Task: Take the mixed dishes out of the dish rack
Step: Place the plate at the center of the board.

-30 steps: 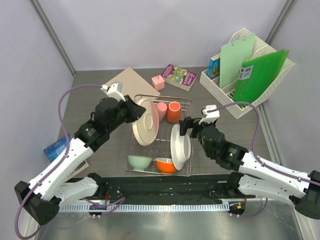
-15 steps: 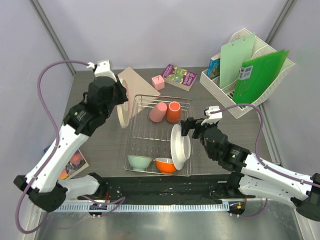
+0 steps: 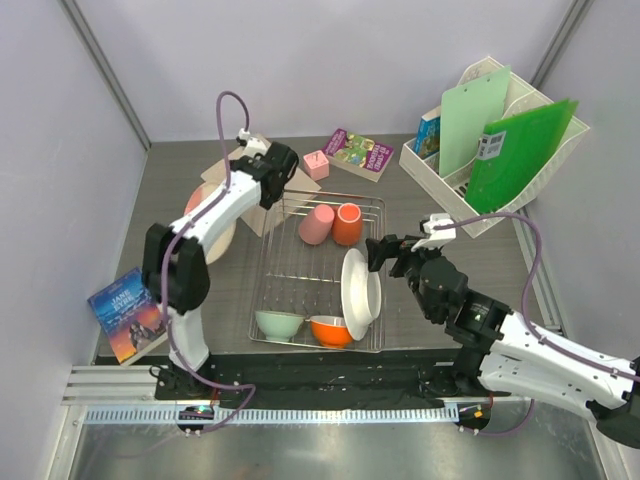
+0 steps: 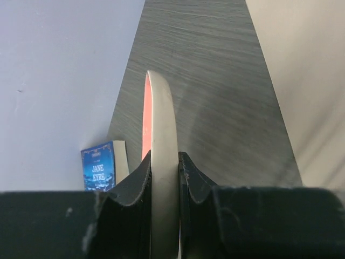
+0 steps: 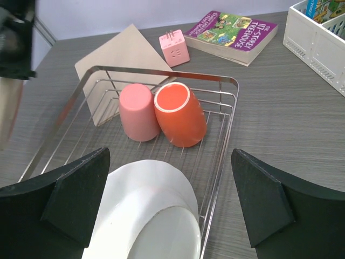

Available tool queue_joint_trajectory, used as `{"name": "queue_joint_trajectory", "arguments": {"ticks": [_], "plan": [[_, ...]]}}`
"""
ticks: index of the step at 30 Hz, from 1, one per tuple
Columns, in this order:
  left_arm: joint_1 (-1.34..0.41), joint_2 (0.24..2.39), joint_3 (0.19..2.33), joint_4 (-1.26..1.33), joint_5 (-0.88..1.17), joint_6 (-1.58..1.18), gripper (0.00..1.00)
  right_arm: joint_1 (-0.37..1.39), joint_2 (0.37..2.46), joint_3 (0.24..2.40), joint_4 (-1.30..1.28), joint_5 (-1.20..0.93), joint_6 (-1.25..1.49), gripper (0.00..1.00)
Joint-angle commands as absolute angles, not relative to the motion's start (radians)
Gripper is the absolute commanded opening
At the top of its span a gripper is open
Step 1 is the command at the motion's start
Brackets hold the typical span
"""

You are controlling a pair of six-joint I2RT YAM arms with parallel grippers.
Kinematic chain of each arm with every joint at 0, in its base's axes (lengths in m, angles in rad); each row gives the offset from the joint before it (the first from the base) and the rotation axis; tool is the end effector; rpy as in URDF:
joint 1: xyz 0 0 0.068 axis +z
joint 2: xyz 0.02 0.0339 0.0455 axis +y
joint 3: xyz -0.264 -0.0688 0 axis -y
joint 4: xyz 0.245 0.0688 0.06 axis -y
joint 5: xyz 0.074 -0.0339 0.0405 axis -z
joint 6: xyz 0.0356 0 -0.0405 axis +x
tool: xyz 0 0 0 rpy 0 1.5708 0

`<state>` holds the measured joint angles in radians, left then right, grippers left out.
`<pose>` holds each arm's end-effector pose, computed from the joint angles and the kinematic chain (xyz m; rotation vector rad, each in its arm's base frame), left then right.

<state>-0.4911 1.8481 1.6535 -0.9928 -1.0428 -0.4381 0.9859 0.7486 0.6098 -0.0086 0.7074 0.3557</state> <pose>0.3484 -0.1514 0.2936 -0.1858 2.1930 0.9331 0.1173 0.1352 0.3039 -0.0116 1.6984 0.3996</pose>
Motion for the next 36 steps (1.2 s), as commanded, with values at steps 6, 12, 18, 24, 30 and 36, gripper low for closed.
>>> {"name": "queue_joint_trajectory", "arguments": {"ticks": [6, 12, 18, 24, 30, 36], "plan": [[-0.267, 2.175, 2.011, -1.092, -1.178, -0.476, 0.00, 0.986, 0.663, 0.597, 0.012, 0.686, 0.397, 1.00], [-0.111, 2.310, 2.026, -1.124, -1.106, -0.575, 0.00, 0.985, 0.626, 0.574, 0.008, 0.713, 0.394, 1.00], [-0.052, 2.378, 2.078, -1.103, -1.083, -0.548, 0.00, 0.986, 0.652, 0.580, 0.008, 0.710, 0.390, 1.00], [-0.046, 2.418, 2.129, -1.034, -0.991, -0.508, 0.00, 0.985, 0.705, 0.580, 0.023, 0.700, 0.396, 1.00], [-0.061, 2.470, 2.196, -0.982, -0.948, -0.474, 0.00, 0.985, 0.726, 0.580, 0.032, 0.695, 0.396, 1.00], [-0.075, 2.511, 2.246, -0.985, -0.914, -0.465, 0.15, 0.985, 0.739, 0.586, 0.034, 0.704, 0.387, 1.00]]}}
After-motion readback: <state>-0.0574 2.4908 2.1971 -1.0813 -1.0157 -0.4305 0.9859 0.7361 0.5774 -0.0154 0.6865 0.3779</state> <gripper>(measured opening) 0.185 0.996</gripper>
